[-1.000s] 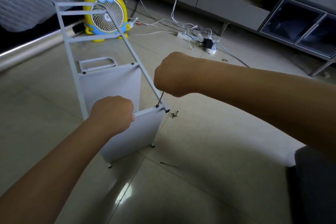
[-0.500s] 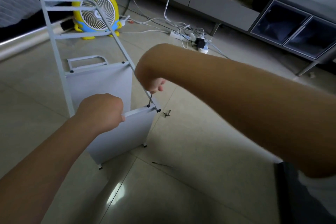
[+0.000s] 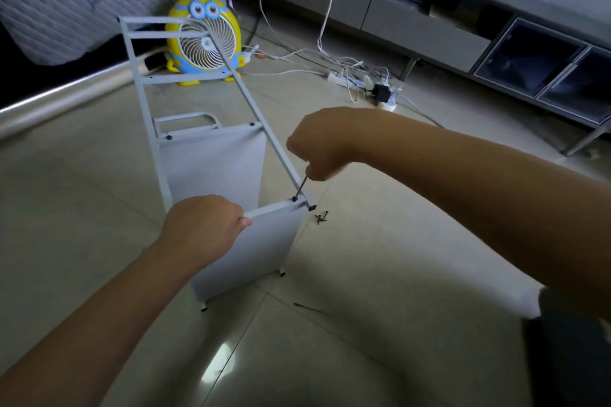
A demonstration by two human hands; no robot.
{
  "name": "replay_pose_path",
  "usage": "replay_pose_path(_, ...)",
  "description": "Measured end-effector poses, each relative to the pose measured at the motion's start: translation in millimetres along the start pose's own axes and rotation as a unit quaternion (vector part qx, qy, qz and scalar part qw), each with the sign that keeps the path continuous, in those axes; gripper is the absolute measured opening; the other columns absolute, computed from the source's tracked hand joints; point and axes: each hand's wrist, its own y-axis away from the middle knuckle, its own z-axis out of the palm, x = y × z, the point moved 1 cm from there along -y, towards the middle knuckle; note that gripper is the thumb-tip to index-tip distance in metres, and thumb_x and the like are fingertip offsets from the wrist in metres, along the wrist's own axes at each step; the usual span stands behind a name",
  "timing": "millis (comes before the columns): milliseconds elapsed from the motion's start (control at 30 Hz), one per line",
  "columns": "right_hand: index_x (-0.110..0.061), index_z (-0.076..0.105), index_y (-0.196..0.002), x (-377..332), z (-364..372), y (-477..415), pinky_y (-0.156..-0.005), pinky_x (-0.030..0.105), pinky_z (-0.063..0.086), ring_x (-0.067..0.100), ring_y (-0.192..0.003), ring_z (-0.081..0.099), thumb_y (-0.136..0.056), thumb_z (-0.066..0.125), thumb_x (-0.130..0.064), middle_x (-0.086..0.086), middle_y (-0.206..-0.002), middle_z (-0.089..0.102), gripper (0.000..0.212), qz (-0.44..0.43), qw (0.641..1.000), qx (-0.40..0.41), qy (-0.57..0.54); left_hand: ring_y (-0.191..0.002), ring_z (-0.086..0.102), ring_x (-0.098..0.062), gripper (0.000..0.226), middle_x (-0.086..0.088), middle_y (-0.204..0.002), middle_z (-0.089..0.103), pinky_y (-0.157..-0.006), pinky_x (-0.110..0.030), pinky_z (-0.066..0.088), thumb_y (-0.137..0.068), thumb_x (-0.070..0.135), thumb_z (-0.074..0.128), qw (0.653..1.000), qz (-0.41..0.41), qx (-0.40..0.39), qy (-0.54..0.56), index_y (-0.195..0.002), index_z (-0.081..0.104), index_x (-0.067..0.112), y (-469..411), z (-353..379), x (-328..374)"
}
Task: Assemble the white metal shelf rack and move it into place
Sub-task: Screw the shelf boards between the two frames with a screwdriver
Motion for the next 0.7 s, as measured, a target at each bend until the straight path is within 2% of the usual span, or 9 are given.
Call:
replay_pose_path(67,-0.009,0.05,-0.088,0.4,1.2,4.7,-0.048,0.024,0.029,0.017,-0.06,0.04,-0.09,0.048,-0.009,0.002,-0.07,0.041,0.004,-0.02,0.998,0.03,0.049,-0.074,0.044,-0.012,0.037,0.004,-0.08,0.045,-0.06,-0.024,0.03,-0.1,0.038,0.025,1.0,0.003,0.0,-0.001,-0.096,0.057,0.019,0.0,1.0,0.3)
replay_pose_path(100,-0.009,0.048,-0.083,-0.2,2.6,5.9,-0.047,0.024,0.027,0.015,-0.054,0.034,-0.089,0.047,-0.004,0.001,-0.065,0.036,0.007,-0.03,0.996,0.043,0.077,-0.074,0.044,-0.011,0.037,0.004,-0.081,0.045,-0.061,-0.023,0.03,-0.1,0.038,0.025,1.0,0.003,0.0,0.002,-0.097,0.057,0.019,0.1,1.6,0.0)
replay_pose_path(200,-0.007,0.05,-0.075,-2.8,7.0,9.6,-0.056,0.028,0.028,0.016,-0.055,0.03,-0.086,0.046,0.004,0.001,-0.059,0.028,0.016,-0.049,0.976,0.093,0.193,-0.074,0.045,-0.013,0.037,0.004,-0.08,0.047,-0.062,-0.024,0.031,-0.1,0.038,0.026,1.0,0.002,0.002,0.003,-0.095,0.058,0.019,-0.1,3.7,-2.6)
replay_pose_path(333,-0.019,0.055,-0.05,3.0,16.5,9.5,-0.054,0.024,0.021,0.015,-0.056,0.023,-0.057,0.068,-0.011,-0.002,-0.05,0.025,0.017,-0.1,0.923,0.176,0.328,-0.078,0.048,-0.015,0.037,0.004,-0.083,0.051,-0.062,-0.026,0.033,-0.099,0.039,0.027,1.0,0.006,0.002,0.001,-0.092,0.058,0.02,-2.8,4.7,-6.2)
replay_pose_path(367,-0.019,0.055,-0.048,5.7,16.5,10.9,-0.052,0.023,0.02,0.015,-0.054,0.022,-0.056,0.067,-0.012,-0.002,-0.048,0.029,0.016,-0.11,0.917,0.177,0.341,-0.079,0.049,-0.015,0.037,0.004,-0.083,0.051,-0.06,-0.026,0.032,-0.099,0.039,0.027,1.0,0.009,0.005,0.0,-0.089,0.058,0.02,-3.3,4.8,-7.1)
replay_pose_path(433,-0.013,0.06,-0.064,8.2,17.1,13.4,-0.05,0.023,0.022,0.015,-0.053,0.025,-0.072,0.058,-0.011,-0.002,-0.054,0.041,0.009,-0.104,0.925,0.116,0.346,-0.078,0.048,-0.014,0.035,0.004,-0.082,0.052,-0.057,-0.027,0.03,-0.099,0.04,0.028,1.0,0.013,0.01,0.004,-0.081,0.052,0.021,-3.8,6.0,-8.6)
replay_pose_path(500,-0.008,0.055,-0.08,7.2,20.1,11.1,-0.046,0.025,0.021,0.016,-0.049,0.028,-0.085,0.044,0.001,0.001,-0.06,0.037,0.015,-0.108,0.949,0.068,0.289,-0.076,0.049,-0.015,0.035,0.004,-0.081,0.054,-0.052,-0.025,0.027,-0.098,0.04,0.029,1.0,0.02,0.019,0.007,-0.077,0.049,0.021,-4.3,7.0,-9.8)
replay_pose_path(600,-0.003,0.046,-0.069,2.1,14.1,10.1,-0.043,0.023,0.021,0.015,-0.047,0.027,-0.084,0.043,0.008,0.002,-0.057,0.033,0.019,-0.07,0.953,0.061,0.288,-0.075,0.05,-0.014,0.036,0.003,-0.081,0.056,-0.049,-0.023,0.024,-0.099,0.04,0.028,0.999,0.019,0.032,0.001,-0.079,0.051,0.021,-6.9,8.3,-11.4)
replay_pose_path(700,-0.005,0.039,-0.061,-4.7,5.8,3.8,-0.045,0.023,0.026,0.014,-0.049,0.03,-0.085,0.044,0.005,0.001,-0.058,0.034,0.026,-0.038,0.968,0.04,0.247,-0.074,0.052,-0.014,0.034,0.003,-0.078,0.055,-0.055,-0.024,0.033,-0.099,0.039,0.027,0.999,0.019,0.025,-0.005,-0.077,0.047,0.023,-9.6,7.3,-11.3)
